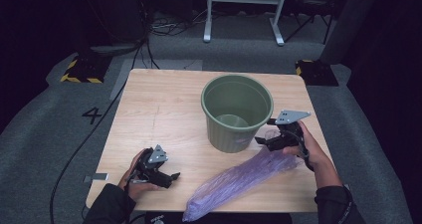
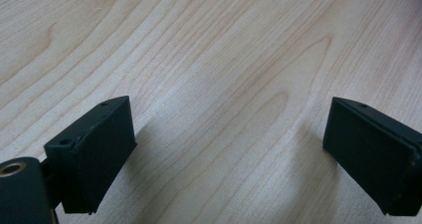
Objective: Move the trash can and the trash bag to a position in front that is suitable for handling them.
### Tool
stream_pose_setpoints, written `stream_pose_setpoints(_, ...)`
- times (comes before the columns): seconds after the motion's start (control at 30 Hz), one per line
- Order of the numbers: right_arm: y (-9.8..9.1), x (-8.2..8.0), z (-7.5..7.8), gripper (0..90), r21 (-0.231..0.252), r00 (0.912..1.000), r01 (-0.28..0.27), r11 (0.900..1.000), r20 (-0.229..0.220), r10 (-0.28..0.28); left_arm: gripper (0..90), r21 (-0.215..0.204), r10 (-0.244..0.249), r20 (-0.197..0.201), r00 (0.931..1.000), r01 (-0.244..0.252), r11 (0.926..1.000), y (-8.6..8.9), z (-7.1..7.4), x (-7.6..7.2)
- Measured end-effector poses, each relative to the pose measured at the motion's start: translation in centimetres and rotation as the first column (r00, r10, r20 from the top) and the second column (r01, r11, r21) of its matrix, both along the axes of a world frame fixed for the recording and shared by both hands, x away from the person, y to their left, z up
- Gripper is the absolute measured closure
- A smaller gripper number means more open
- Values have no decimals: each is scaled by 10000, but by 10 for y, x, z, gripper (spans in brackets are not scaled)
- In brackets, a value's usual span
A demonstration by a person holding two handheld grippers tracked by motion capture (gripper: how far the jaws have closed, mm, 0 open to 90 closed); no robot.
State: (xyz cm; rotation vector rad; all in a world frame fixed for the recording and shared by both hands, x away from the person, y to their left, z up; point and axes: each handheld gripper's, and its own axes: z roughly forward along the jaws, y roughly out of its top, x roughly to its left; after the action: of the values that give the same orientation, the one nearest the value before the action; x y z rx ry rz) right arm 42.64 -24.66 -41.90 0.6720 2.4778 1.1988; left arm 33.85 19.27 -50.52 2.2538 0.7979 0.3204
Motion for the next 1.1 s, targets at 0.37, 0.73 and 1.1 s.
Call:
stream_pose_setpoints(0.37, 19, 0, -2, 140, -183, 9999, -58, 9998, 132, 60, 57, 1, 1, -1, 10000, -1, 10000, 0, 0, 0)
stream_pose_setpoints(0.73, 41, -4, -4, 143, -408, 9985, -469, 9981, 275, 480, 57, 2, -2, 0, 10000, 2, 10000, 0, 0, 0)
stream_pose_setpoints(1.1, 33, -26, 14, 161, -353, 9970, -277, 9990, 715, 302, 57, 5, -1, 3, 10000, 1, 10000, 0, 0, 0)
